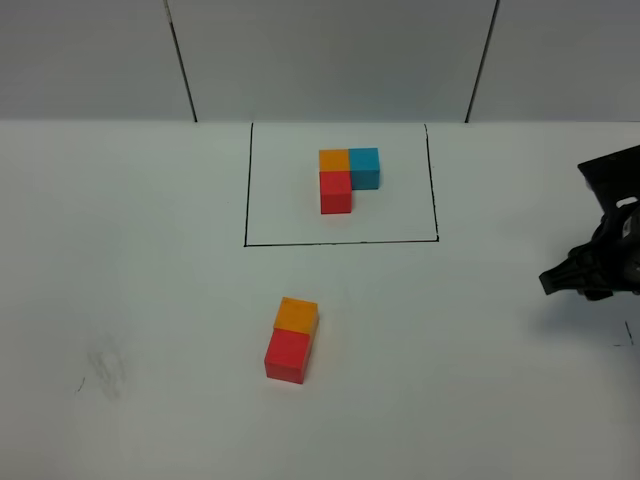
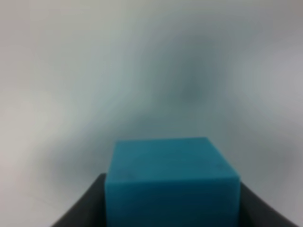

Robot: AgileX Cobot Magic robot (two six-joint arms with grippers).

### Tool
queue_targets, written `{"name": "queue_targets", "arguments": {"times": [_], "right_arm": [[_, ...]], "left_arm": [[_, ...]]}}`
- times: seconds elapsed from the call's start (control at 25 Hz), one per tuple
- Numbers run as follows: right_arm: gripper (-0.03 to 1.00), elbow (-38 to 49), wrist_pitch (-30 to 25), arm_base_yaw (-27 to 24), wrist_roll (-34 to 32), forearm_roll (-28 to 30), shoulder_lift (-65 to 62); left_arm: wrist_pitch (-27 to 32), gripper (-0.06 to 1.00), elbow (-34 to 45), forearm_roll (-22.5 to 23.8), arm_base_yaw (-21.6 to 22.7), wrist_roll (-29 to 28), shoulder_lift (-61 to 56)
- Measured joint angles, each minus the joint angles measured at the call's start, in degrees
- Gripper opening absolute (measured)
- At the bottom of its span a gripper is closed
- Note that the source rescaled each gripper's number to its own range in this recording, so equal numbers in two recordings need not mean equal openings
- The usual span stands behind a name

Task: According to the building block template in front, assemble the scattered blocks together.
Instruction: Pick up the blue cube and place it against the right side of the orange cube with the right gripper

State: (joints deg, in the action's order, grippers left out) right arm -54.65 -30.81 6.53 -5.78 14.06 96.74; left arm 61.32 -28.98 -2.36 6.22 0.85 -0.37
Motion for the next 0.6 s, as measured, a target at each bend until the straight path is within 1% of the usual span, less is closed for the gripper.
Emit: {"name": "queue_targets", "arguments": {"times": [0.2, 0.32, 0.48, 0.6], "right_arm": [[0.58, -2.6, -4.9, 0.0, 6.5, -5.4, -7.5], [0.58, -4.5, -7.6, 0.0, 12.7, -10.3, -11.0], [0.58, -6.5, -10.5, 2.0, 20.4, -14.9, -13.4], [0.58, -8.1, -13.2, 4.4, 25.6, -15.8, -13.5]], "left_arm": [[0.0, 0.0, 0.0, 0.0, 0.0, 0.0, 0.0], [0.0, 0.0, 0.0, 0.0, 0.0, 0.0, 0.0], [0.0, 0.0, 0.0, 0.0, 0.0, 0.0, 0.0], [0.0, 0.0, 0.0, 0.0, 0.0, 0.0, 0.0]]}}
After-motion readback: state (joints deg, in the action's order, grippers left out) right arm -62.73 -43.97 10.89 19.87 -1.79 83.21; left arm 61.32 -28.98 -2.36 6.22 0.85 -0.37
